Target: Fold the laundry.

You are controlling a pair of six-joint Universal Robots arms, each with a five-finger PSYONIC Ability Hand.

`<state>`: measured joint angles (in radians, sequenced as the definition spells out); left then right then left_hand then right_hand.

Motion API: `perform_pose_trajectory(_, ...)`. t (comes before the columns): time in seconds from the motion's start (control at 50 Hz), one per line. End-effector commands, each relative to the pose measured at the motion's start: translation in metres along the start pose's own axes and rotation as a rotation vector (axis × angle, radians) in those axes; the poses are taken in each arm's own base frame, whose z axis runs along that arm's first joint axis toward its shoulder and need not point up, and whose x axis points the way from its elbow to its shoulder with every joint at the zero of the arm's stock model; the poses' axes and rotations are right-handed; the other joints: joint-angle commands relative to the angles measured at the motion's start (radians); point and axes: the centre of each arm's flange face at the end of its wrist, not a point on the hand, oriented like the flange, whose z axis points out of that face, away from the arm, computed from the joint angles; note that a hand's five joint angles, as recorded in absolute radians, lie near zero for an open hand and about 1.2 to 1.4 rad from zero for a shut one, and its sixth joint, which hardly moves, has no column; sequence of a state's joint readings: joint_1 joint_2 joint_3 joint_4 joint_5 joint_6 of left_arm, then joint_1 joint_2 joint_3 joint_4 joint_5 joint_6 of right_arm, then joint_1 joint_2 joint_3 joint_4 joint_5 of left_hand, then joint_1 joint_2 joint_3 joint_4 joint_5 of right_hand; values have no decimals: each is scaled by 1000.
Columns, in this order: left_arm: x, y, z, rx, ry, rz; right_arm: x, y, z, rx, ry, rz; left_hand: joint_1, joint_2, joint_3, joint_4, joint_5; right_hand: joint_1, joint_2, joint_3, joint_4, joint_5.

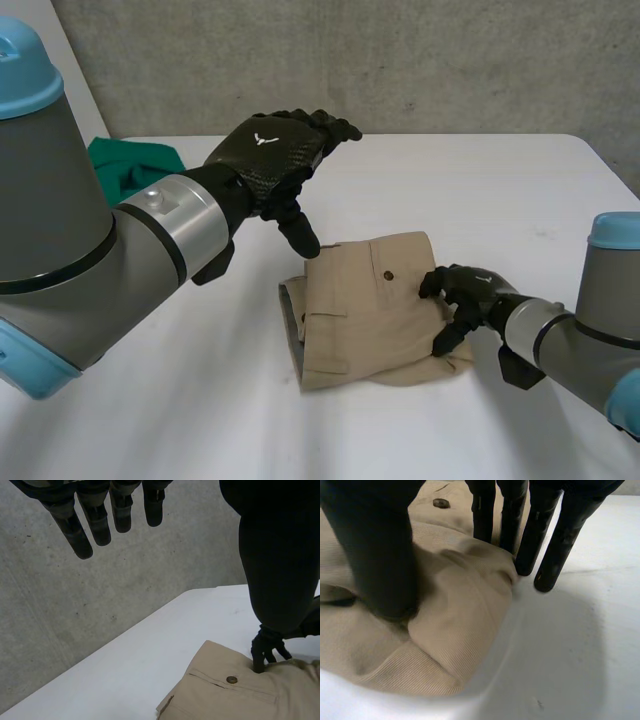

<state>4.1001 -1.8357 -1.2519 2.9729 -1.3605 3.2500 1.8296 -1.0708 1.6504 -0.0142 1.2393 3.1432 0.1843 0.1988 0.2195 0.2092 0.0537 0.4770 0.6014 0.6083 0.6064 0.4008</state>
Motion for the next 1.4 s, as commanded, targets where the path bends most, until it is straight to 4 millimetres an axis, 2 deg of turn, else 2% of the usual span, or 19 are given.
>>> perform_pose_trajectory(0.02, 0, 2, 0, -5, 0, -1, -3, -3, 11, 13, -11, -18, 9, -6, -27, -16, -35, 918, 794, 787, 789, 820)
perform_pose_trajectory(0.22, -2, 4, 2, -8, -6, -11, 8, -33, 40, 104, 13, -101, 9, -6, -27, -16, -35, 919, 795, 788, 790, 821)
perform_pose_trajectory(0.28, -3, 6, 3, -13, -10, -21, 10, -36, 45, 107, 16, -128, 9, -6, -27, -16, -35, 919, 795, 788, 790, 821)
perform_pose_trajectory(0.32, -5, 7, 4, -16, -14, -27, 8, -30, 43, 71, 14, -131, 9, -6, -27, -16, -35, 919, 795, 788, 790, 821)
perform_pose_trajectory(0.34, -7, 8, 4, -18, -17, -34, 8, -27, 41, 54, 15, -128, 9, -6, -27, -16, -35, 827, 703, 696, 698, 729)
perform_pose_trajectory(0.38, -7, 7, 4, -17, -17, -39, 8, -20, 35, 7, 10, -107, 9, -6, -27, -16, -35, 240, 115, 108, 110, 141)
perform_pose_trajectory(0.48, -7, 8, 5, -18, -17, -39, 6, -20, 22, 0, 14, -99, 9, -6, -27, -16, -35, -145, -269, -276, -274, -243)
perform_pose_trajectory(0.56, -7, 9, 5, -21, -18, -41, 2, -24, 11, 22, 15, -108, 12, -3, -24, -13, -32, -154, -279, -286, -284, -253)
perform_pose_trajectory(0.66, -7, 9, 5, -20, -20, -41, 2, -20, 8, 10, 15, -108, 12, -3, -24, -13, -32, -169, -293, -300, -298, -267)
perform_pose_trajectory(0.88, -7, 11, 5, -26, -19, -42, 5, -4, 28, -7, 5, -101, 12, -3, -24, -13, -32, -251, -375, -382, -380, -349)
perform_pose_trajectory(0.94, -7, 14, 7, -35, -19, -44, 5, -6, 31, 2, 5, -103, 12, -3, -24, -13, -32, -199, -323, -330, -328, -297)
perform_pose_trajectory(0.98, -7, 16, 8, -39, -18, -45, 6, -7, 33, 7, 5, -103, 12, -3, -24, -13, -32, -58, -183, -190, -188, -157)
perform_pose_trajectory(1.0, -7, 16, 8, -41, -18, -46, 6, -8, 34, 9, 5, -103, 12, -3, -24, -13, -32, 79, -45, -52, -50, -19)
perform_pose_trajectory(1.02, -7, 16, 8, -41, -17, -46, 7, -10, 36, 19, 7, -104, 12, -3, -24, -13, -32, 386, 261, 254, 256, 288)
perform_pose_trajectory(1.08, -7, 19, 10, -48, -17, -47, 8, -15, 40, 38, 7, -111, 12, -3, -24, -13, -32, 917, 793, 786, 788, 819)
perform_pose_trajectory(1.24, -7, 20, 10, -50, -17, -48, 14, -34, 59, 106, 14, -150, 12, -3, -24, -13, -32, 919, 795, 788, 790, 821)
perform_pose_trajectory(1.4, -10, 21, 11, -52, -25, -49, 29, -76, 94, 256, 44, -284, 12, -3, -24, -13, -32, 919, 795, 788, 790, 821)
